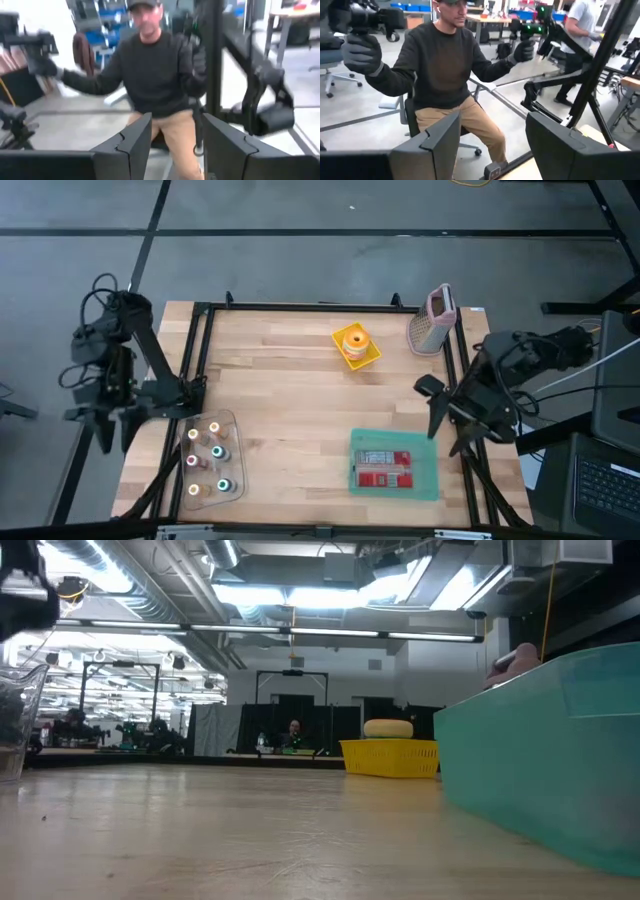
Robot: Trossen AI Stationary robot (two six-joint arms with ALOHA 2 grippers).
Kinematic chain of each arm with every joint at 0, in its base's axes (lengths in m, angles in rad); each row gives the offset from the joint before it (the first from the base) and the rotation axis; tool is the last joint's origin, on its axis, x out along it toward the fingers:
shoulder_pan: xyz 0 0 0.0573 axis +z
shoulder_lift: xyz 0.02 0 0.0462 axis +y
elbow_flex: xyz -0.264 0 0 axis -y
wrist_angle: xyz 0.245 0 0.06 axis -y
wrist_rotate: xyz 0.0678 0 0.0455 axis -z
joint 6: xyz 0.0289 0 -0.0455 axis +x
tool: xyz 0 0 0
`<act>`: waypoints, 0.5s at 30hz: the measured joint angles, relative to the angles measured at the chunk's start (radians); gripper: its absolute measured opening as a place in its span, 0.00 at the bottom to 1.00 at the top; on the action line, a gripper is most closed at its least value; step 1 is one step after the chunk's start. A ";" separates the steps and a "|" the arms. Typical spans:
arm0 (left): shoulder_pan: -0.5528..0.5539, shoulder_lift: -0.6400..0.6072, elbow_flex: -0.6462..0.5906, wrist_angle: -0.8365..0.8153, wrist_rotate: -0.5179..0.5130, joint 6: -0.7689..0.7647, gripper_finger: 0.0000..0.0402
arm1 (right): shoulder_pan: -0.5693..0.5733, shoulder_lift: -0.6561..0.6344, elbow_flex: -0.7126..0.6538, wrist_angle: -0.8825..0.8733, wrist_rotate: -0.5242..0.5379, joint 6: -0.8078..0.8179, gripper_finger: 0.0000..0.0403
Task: Pick & Place Food Item
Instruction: Return to Home Position
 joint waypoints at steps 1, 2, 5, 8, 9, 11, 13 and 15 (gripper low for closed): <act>0.000 -0.044 -0.044 0.029 0.000 -0.003 0.42 | -0.013 -0.040 -0.068 0.043 -0.015 0.005 0.55; 0.000 -0.081 -0.087 0.057 -0.005 -0.006 0.42 | -0.024 -0.080 -0.139 0.095 -0.024 0.024 0.55; 0.000 -0.166 -0.203 0.091 -0.042 -0.030 0.42 | -0.053 -0.203 -0.370 0.277 -0.010 0.092 0.55; 0.000 -0.212 -0.309 0.146 -0.038 -0.051 0.42 | -0.075 -0.293 -0.583 0.461 0.024 0.152 0.55; 0.000 -0.218 -0.338 0.165 -0.038 -0.051 0.42 | -0.081 -0.315 -0.639 0.500 0.021 0.160 0.55; 0.000 -0.220 -0.393 0.193 -0.039 -0.003 0.42 | -0.091 -0.354 -0.736 0.587 0.006 0.167 0.55; 0.000 -0.220 -0.438 0.218 0.009 0.077 0.42 | -0.096 -0.374 -0.813 0.675 -0.011 0.182 0.55; 0.001 -0.220 -0.472 0.235 0.077 0.143 0.42 | -0.100 -0.375 -0.857 0.728 -0.026 0.183 0.55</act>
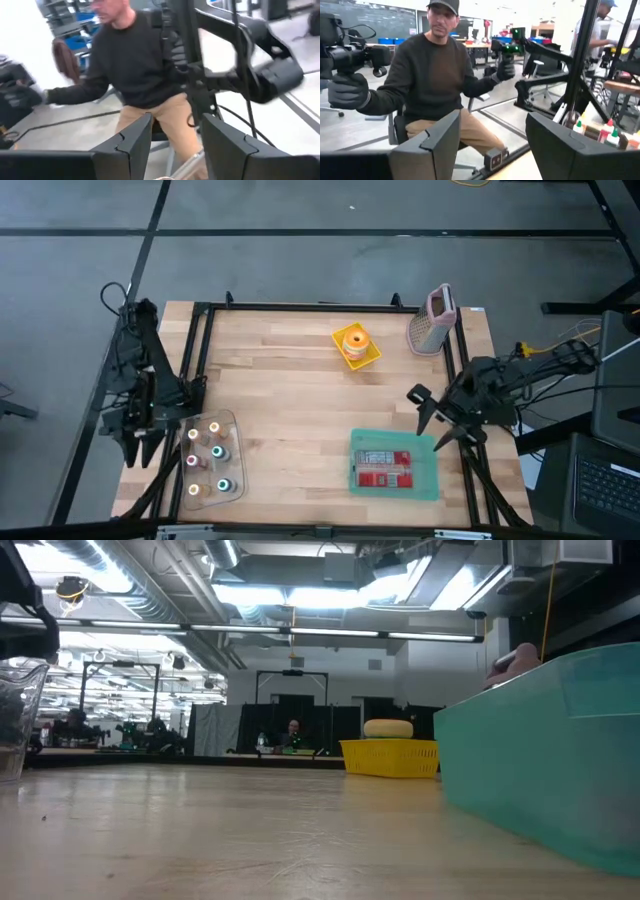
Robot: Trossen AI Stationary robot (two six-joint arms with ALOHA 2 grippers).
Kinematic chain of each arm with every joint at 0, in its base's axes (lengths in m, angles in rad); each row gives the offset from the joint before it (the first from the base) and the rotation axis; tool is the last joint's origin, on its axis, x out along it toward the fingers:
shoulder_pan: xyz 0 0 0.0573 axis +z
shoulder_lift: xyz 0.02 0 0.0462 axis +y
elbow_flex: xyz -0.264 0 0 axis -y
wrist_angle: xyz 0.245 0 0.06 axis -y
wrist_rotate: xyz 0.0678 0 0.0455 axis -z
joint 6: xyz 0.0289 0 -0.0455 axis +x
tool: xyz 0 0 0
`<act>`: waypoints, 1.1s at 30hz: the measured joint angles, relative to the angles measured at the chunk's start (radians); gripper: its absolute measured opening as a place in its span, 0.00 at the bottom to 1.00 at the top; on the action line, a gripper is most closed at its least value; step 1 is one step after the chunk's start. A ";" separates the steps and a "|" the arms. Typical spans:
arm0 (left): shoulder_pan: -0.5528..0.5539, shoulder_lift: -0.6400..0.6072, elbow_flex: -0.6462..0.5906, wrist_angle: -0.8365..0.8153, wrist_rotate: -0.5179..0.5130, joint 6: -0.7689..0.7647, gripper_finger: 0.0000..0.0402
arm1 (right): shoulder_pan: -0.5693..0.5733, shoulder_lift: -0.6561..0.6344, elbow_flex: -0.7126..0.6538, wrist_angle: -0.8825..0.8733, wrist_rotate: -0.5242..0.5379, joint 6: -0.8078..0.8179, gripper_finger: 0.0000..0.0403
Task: Pick & Place Food Item
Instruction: Return to Home Position
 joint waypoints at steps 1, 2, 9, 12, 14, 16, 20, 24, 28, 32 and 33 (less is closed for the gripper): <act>0.000 0.000 -0.012 0.005 0.012 0.014 0.42 | 0.000 0.001 -0.012 0.005 0.001 0.000 0.55; 0.000 0.001 -0.020 0.004 0.013 0.016 0.42 | 0.000 0.009 -0.016 0.007 0.009 0.000 0.55; 0.047 0.002 -0.087 0.028 0.008 -0.003 0.42 | -0.034 0.021 -0.020 -0.165 0.242 -0.097 0.55; 0.087 0.000 -0.155 0.090 0.010 -0.065 0.41 | -0.054 -0.005 -0.020 -0.190 0.412 -0.089 0.55; 0.113 -0.007 -0.203 0.147 0.016 -0.107 0.41 | -0.067 -0.025 -0.020 -0.210 0.450 -0.078 0.55; 0.133 -0.016 -0.247 0.192 0.045 -0.119 0.41 | -0.077 -0.051 -0.041 -0.206 0.451 -0.063 0.55; 0.166 -0.048 -0.308 0.226 0.061 -0.114 0.41 | -0.088 -0.159 -0.177 -0.137 0.487 -0.016 0.55; 0.208 -0.081 -0.327 0.222 0.061 -0.111 0.41 | -0.093 -0.293 -0.311 -0.038 0.506 0.020 0.55; 0.251 -0.101 -0.327 0.188 0.064 -0.125 0.41 | -0.093 -0.388 -0.388 -0.043 0.525 0.007 0.55; 0.292 -0.123 -0.327 0.151 0.084 -0.109 0.41 | -0.093 -0.462 -0.451 -0.077 0.572 0.003 0.55; 0.305 -0.129 -0.327 0.141 0.105 -0.096 0.41 | -0.093 -0.478 -0.469 -0.078 0.580 0.005 0.55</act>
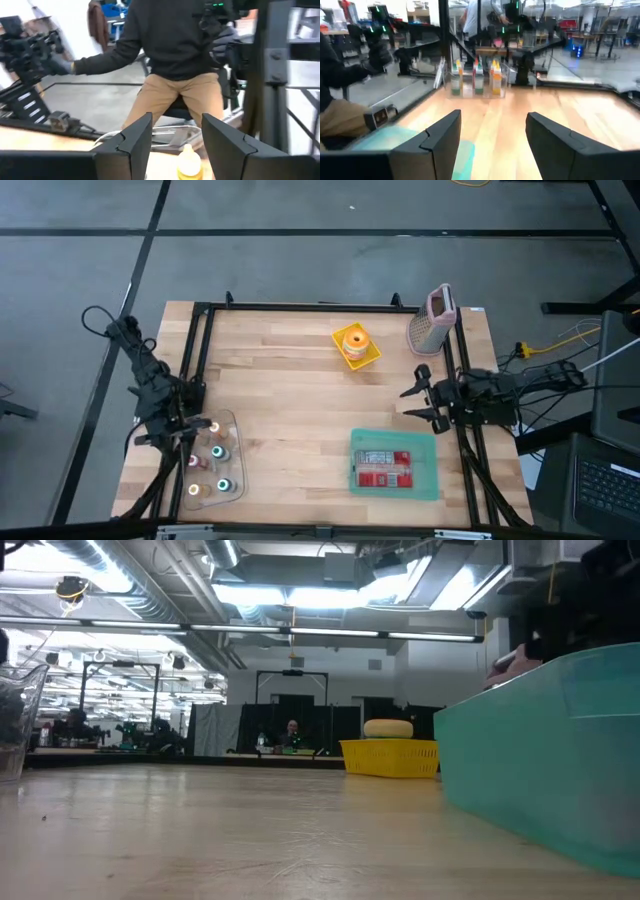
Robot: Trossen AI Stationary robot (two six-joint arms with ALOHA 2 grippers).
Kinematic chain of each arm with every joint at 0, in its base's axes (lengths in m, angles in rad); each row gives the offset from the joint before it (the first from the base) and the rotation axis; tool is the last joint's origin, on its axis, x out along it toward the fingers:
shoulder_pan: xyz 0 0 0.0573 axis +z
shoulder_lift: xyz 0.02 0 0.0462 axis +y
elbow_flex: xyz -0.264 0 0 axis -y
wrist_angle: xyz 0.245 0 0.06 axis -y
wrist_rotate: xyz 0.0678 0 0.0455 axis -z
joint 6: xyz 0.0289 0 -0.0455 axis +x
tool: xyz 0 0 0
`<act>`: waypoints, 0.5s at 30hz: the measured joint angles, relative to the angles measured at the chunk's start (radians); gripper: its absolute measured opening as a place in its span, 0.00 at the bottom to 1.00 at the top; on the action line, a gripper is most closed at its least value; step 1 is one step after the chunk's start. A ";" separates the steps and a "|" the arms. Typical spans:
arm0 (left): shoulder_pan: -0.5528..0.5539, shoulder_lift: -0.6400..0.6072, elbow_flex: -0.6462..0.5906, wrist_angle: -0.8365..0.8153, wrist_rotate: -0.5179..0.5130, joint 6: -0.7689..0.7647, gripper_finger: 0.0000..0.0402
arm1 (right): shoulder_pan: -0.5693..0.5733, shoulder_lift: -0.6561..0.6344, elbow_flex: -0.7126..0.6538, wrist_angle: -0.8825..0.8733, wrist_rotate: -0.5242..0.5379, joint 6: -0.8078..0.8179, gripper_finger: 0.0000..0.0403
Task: Pick & Place Food Item
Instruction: Return to Home Position
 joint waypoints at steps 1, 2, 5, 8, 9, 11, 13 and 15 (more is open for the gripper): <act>0.013 -0.009 0.000 -0.010 0.028 0.011 0.41 | 0.000 -0.016 -0.005 -0.029 0.004 0.008 0.55; 0.028 -0.019 0.000 -0.018 0.056 0.018 0.41 | 0.000 -0.029 -0.005 -0.054 0.004 0.019 0.55; 0.080 -0.063 -0.030 -0.030 0.078 -0.006 0.41 | 0.000 -0.057 -0.004 -0.090 0.003 0.040 0.55; 0.139 -0.140 -0.106 -0.042 0.089 -0.047 0.42 | 0.000 -0.079 -0.003 -0.120 -0.036 0.041 0.55; 0.160 -0.175 -0.136 -0.043 0.105 -0.050 0.42 | 0.000 -0.083 -0.003 -0.130 -0.045 0.044 0.55; 0.200 -0.210 -0.182 -0.021 0.120 -0.062 0.42 | 0.000 -0.088 -0.003 -0.142 -0.048 0.055 0.55; 0.248 -0.199 -0.179 -0.025 0.077 -0.077 0.42 | 0.000 -0.089 -0.003 -0.144 -0.049 0.067 0.55; 0.293 -0.201 -0.178 -0.033 0.007 -0.083 0.41 | 0.000 -0.090 -0.003 -0.144 -0.049 0.073 0.55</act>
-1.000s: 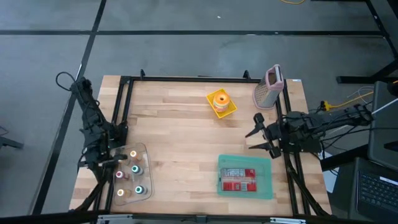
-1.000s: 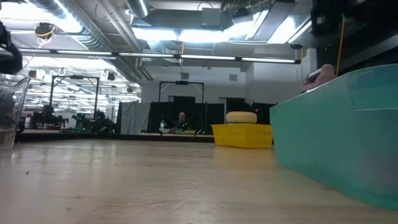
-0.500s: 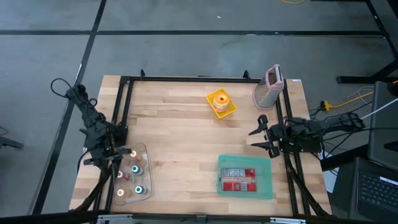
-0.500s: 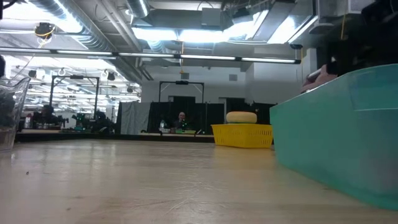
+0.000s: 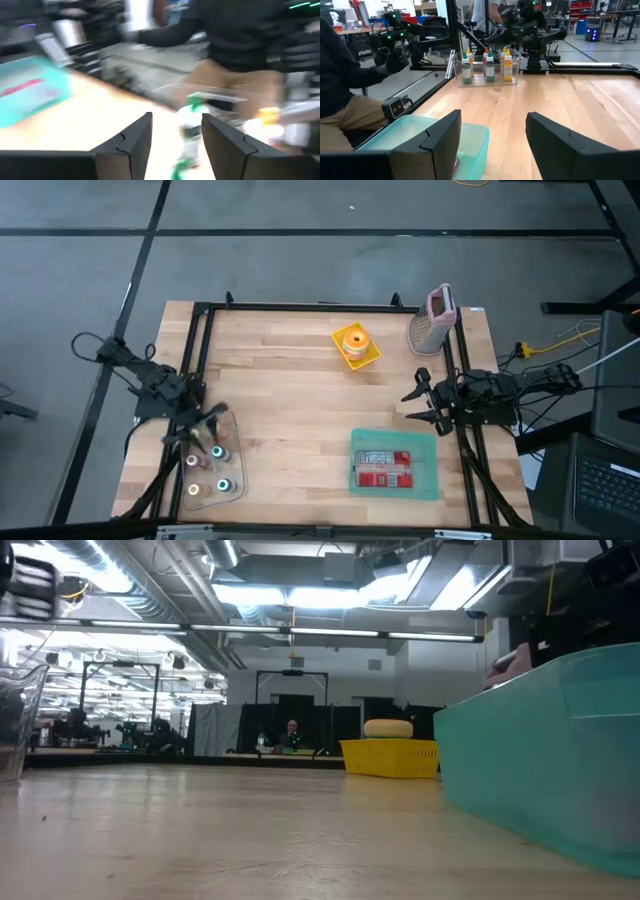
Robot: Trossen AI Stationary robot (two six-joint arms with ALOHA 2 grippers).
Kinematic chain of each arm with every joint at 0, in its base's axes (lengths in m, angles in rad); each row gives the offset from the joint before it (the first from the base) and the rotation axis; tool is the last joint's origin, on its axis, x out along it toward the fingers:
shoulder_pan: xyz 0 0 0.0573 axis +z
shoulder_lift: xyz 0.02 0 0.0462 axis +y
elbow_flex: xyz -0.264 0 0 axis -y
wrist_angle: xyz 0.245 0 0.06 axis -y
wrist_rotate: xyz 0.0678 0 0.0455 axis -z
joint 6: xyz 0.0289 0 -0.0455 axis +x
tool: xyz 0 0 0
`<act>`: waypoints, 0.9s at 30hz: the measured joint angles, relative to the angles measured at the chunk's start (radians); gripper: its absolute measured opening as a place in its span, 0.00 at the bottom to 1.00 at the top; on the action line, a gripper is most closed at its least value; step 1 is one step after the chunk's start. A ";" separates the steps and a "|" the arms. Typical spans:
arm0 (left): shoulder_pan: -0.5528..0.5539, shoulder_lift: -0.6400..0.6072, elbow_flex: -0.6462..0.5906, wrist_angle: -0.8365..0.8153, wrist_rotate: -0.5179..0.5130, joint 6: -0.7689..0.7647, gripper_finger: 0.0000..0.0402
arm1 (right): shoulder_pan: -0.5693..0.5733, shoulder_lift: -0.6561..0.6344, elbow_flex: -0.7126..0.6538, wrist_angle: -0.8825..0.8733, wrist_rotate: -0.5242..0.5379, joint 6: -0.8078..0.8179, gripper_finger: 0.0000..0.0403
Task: Pick & Place Food Item
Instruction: Return to Home Position
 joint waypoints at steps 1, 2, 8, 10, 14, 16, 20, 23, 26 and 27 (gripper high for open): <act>0.023 -0.011 0.001 -0.017 -0.028 0.006 0.41 | 0.000 0.000 0.000 0.000 0.000 -0.002 0.55; 0.046 -0.012 0.002 -0.019 -0.041 0.010 0.41 | -0.001 0.000 0.000 0.000 -0.002 -0.003 0.55; 0.160 -0.011 0.010 -0.063 -0.061 0.055 0.42 | -0.002 0.020 0.001 -0.015 0.014 -0.073 0.55; 0.196 -0.010 0.015 -0.096 -0.075 0.059 0.42 | -0.005 0.044 0.001 -0.026 0.050 -0.109 0.55; 0.253 -0.010 0.015 -0.095 -0.119 0.068 0.41 | -0.017 0.103 0.001 -0.029 0.081 -0.073 0.55; 0.273 -0.010 0.015 -0.095 -0.157 0.071 0.41 | -0.018 0.123 0.001 -0.028 0.064 -0.024 0.55; 0.303 -0.010 0.015 -0.093 -0.190 0.080 0.42 | -0.016 0.134 0.001 -0.012 -0.009 0.054 0.55; 0.314 -0.010 0.015 -0.092 -0.202 0.101 0.42 | -0.016 0.134 0.001 -0.004 -0.064 0.092 0.55; 0.315 -0.010 0.015 -0.091 -0.205 -0.073 0.42 | -0.016 0.134 0.001 -0.003 -0.063 0.096 0.55; 0.314 -0.010 0.015 -0.091 -0.198 -0.179 0.42 | -0.016 0.134 0.001 -0.002 -0.048 0.078 0.55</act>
